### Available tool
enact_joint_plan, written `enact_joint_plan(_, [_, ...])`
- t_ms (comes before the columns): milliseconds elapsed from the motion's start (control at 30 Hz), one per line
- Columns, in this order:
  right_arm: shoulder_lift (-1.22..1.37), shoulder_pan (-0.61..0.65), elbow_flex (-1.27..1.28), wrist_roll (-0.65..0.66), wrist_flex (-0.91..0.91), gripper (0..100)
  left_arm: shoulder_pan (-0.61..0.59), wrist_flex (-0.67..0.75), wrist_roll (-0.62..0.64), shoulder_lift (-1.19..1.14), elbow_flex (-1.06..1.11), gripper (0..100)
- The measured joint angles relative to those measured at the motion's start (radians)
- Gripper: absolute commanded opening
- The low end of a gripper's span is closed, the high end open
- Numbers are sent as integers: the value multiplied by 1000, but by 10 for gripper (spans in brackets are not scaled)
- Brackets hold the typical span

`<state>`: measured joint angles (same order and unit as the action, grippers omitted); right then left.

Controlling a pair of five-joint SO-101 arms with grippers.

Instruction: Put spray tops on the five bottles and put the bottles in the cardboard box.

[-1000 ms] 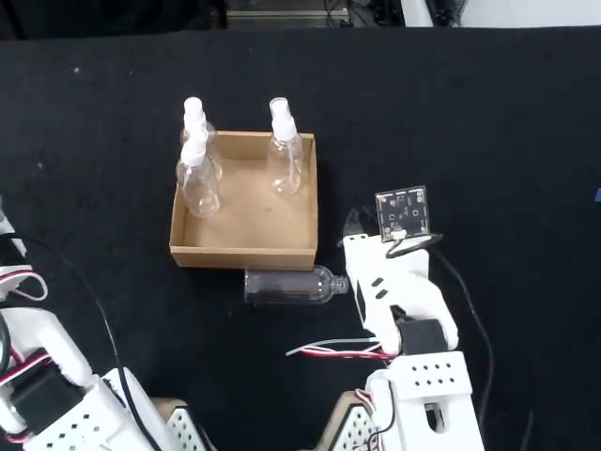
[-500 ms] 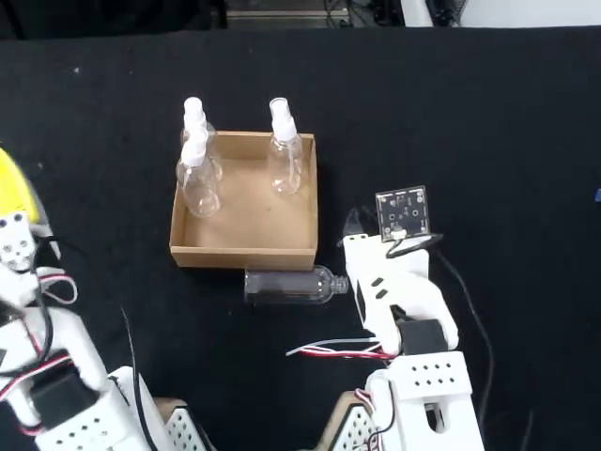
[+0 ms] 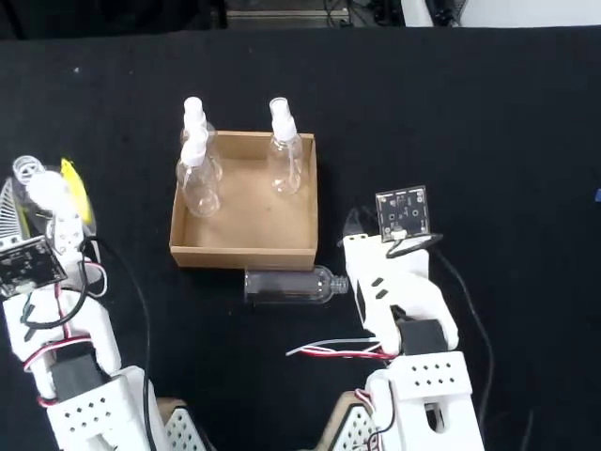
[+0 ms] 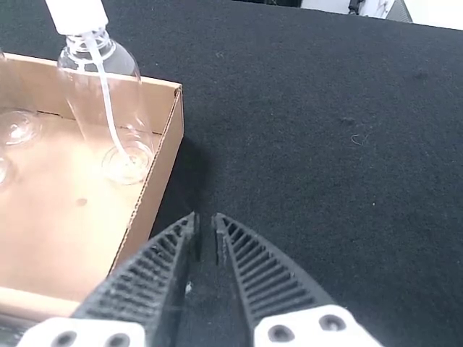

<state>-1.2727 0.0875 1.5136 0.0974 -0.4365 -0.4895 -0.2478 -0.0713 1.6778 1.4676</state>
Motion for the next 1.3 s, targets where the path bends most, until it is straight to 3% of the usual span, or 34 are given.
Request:
enact_joint_plan(233, [0,0,0,0,0,15,63,-37,54,0,-3,29])
enact_joint_plan(567, [-2,0,-152,2,-264,15,255,-400,48,0,-221,29])
enact_joint_plan(800, [-2,0,-276,91,-371,16,345,-598,-40,2,-313,29])
enact_joint_plan(1067, [-2,-2,-543,104,-624,16,448,-709,-41,14,-339,29])
enact_joint_plan(1300, [-6,20,-801,104,-744,16,508,-671,17,14,-339,29])
